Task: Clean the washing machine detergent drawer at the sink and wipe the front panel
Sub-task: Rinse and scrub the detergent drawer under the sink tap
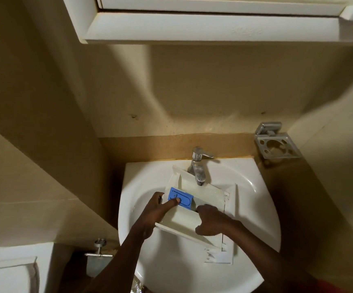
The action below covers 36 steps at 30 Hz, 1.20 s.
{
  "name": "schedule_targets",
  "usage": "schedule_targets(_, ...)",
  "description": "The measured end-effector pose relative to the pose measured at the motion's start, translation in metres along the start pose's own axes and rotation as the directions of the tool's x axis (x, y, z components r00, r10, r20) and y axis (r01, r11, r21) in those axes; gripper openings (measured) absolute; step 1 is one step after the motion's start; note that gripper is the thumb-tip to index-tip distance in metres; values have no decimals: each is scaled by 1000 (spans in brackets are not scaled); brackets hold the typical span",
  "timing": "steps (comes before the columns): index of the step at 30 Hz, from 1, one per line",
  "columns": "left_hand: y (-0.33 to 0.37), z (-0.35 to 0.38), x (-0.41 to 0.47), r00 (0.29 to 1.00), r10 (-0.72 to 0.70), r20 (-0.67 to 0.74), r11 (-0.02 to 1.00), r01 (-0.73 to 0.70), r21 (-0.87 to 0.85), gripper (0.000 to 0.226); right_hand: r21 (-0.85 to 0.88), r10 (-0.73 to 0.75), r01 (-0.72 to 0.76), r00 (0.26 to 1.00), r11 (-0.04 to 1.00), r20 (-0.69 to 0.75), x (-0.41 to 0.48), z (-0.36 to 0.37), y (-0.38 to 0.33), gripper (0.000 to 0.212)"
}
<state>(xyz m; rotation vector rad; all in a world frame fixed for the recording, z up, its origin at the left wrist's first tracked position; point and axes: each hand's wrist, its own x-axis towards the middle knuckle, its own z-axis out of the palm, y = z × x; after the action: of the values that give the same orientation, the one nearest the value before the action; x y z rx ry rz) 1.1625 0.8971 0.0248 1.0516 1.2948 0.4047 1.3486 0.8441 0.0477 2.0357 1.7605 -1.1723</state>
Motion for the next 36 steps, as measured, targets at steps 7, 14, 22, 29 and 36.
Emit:
schedule_targets(7,-2,-9,1,1000,5,6,1000,-6,23,55,200,-136,139,990,970,-28,4,14,3,90)
schedule_targets(14,-7,-9,0,1000,4,1,1000,-4,17,54,-156,5,-54,955,986,-297,0,17,-13,49)
schedule_targets(22,-7,-10,-5,1000,15,-18,1000,-15,-3,44,147,-118,110,992,983,47,4,-8,-3,54)
schedule_targets(29,-8,-10,-8,1000,5,-21,1000,-5,-25,41,605,131,89,942,791,-310,19,-39,34,29)
schedule_targets(36,-6,-9,-10,1000,7,-27,1000,-7,-7,35,760,177,2,972,650,-154,37,-40,24,23)
